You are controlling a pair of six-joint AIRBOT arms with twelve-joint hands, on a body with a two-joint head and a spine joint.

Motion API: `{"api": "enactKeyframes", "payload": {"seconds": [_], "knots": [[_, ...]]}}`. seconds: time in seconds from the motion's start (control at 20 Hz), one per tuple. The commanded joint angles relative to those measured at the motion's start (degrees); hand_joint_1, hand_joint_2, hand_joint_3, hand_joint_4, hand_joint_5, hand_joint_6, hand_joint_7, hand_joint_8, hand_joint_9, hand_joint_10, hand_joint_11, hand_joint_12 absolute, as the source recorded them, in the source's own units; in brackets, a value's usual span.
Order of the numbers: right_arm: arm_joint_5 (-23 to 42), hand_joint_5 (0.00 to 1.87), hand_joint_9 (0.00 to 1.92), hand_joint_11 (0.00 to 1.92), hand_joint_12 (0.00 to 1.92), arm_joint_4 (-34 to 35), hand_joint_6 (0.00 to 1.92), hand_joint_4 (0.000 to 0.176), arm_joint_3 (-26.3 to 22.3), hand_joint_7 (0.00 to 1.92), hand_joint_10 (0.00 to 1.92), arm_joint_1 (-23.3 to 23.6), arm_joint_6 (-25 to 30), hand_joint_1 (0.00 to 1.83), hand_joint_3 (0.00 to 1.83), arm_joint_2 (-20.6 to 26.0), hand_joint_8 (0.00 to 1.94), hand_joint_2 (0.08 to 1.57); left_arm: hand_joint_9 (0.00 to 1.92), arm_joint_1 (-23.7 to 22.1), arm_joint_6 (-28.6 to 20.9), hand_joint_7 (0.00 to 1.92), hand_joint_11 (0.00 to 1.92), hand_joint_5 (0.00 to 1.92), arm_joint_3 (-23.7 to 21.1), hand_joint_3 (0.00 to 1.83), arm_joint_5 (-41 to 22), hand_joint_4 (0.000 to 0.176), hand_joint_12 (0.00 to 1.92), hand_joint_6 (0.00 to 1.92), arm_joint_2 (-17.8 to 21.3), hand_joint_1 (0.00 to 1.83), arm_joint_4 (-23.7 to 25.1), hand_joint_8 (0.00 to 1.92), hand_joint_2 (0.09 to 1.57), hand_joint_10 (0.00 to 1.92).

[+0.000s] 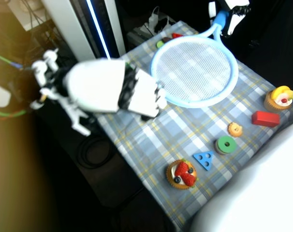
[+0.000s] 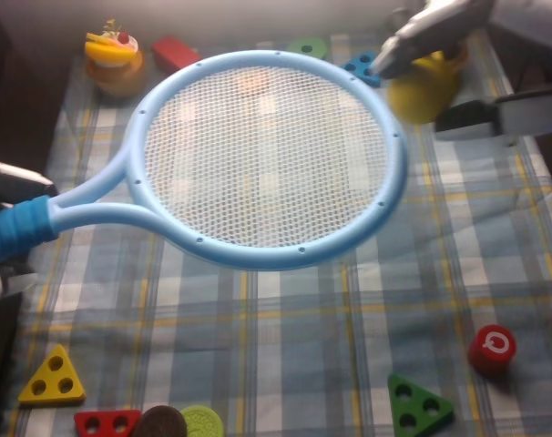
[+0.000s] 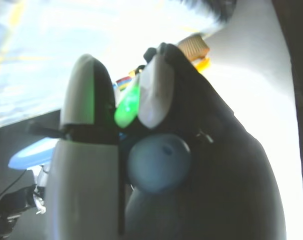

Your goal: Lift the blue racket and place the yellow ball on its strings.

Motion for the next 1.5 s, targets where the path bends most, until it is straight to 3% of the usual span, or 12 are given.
{"api": "enactKeyframes", "payload": {"seconds": [0.0,0.05,0.25,0.3,0.45,0.5,0.55,0.6,0.75,0.8,0.85,1.45], "knots": [[4.9,1.05,0.92,0.72,1.18,1.2,0.71,0.0,0.6,1.02,1.16,1.4,0.8,1.38,0.0,-0.4,1.01,1.09,1.49,-0.8,-0.5,1.21,1.58,0.87,0.4,0.0,-4.8,0.176,1.92,1.92,-0.3,1.81,1.6,1.92,1.19,1.92],[4.0,1.1,0.96,0.66,1.2,-0.8,0.7,0.0,1.1,1.11,0.76,2.9,1.5,1.27,0.0,-1.3,0.87,1.06,1.48,-1.2,-0.5,1.24,1.57,0.92,0.7,0.0,-4.4,0.176,1.92,1.92,-0.6,1.78,2.2,1.92,1.21,1.92],[-0.3,1.13,1.09,0.64,1.2,-8.6,0.66,0.006,1.7,1.18,0.43,6.6,3.6,1.25,0.0,-3.4,0.73,1.04,1.49,-3.1,-0.5,1.26,1.58,0.93,1.2,0.01,-3.3,0.176,1.92,1.92,-1.5,1.79,4.4,1.92,1.23,1.92],[-0.7,1.12,1.16,0.69,1.12,-10.2,0.74,0.033,2.1,1.2,0.26,6.8,5.2,1.25,0.0,-3.9,0.64,1.04,1.5,-3.5,-0.5,1.24,1.6,0.9,1.3,0.0,-3.1,0.176,1.92,1.92,-1.6,1.81,4.7,1.92,1.22,1.92],[-1.8,1.18,1.24,0.81,1.08,-13.2,0.59,0.016,2.9,1.22,0.22,6.9,8.1,1.26,0.0,-4.9,0.64,1.02,1.53,-4.0,-0.5,1.31,1.62,0.97,1.4,0.0,-3.1,0.176,1.92,1.92,-1.8,1.79,5.4,1.92,1.2,1.92],[-2.2,1.19,1.13,0.86,1.09,-13.7,0.53,0.0,2.9,1.24,0.8,6.9,8.2,1.37,0.0,-5.1,0.52,1.02,1.54,-4.1,-0.5,1.3,1.62,0.94,1.3,0.0,-3.1,0.176,1.92,1.92,-1.8,1.8,5.5,1.92,1.19,1.92],[-2.4,1.2,1.12,0.91,1.06,-14.4,0.5,0.0,2.9,1.24,0.91,6.9,8.3,1.4,0.0,-5.2,0.5,1.01,1.53,-4.1,-0.5,1.29,1.62,0.94,1.3,0.0,-3.0,0.176,1.92,1.92,-1.9,1.8,5.6,1.92,1.2,1.92],[-2.6,1.2,1.18,0.9,1.0,-15.0,0.49,0.0,2.9,1.26,0.41,6.9,8.5,1.28,0.0,-5.4,0.62,1.02,1.53,-4.1,-0.5,1.29,1.61,0.89,1.4,0.0,-3.0,0.176,1.92,1.92,-1.9,1.81,5.6,1.92,1.2,1.92],[-2.8,1.11,1.15,0.76,0.97,-15.4,0.66,0.0,2.8,1.19,0.2,6.9,8.7,1.26,0.0,-5.6,0.74,1.04,1.51,-4.1,-0.5,1.27,1.6,0.92,1.4,0.0,-3.1,0.176,1.92,1.92,-1.9,1.82,5.6,1.92,1.18,1.92],[-2.8,1.1,1.07,0.65,0.93,-15.4,0.74,0.0,2.8,1.04,0.12,6.9,8.8,1.2,0.0,-5.6,0.32,1.05,1.52,-4.1,-0.5,1.27,1.61,0.92,1.3,0.0,-3.1,0.176,1.92,1.92,-2.0,1.83,5.6,1.92,1.18,1.92],[-2.8,0.9,0.96,0.52,0.91,-15.4,0.09,0.0,2.8,0.96,0.03,6.9,9.0,1.16,0.0,-5.6,0.04,0.99,1.53,-4.1,-0.5,1.3,1.61,0.95,1.3,0.0,-3.1,0.176,1.92,1.92,-2.0,1.82,5.6,1.92,1.18,1.92],[2.8,0.56,0.53,0.09,0.93,-7.3,0.0,0.0,1.3,0.57,0.0,6.9,8.8,0.75,0.0,-2.8,0.0,1.11,1.54,-4.1,-0.5,1.32,1.6,0.95,1.9,0.0,-2.2,0.176,1.92,1.92,-2.0,1.8,4.5,1.92,1.21,1.92]]}}
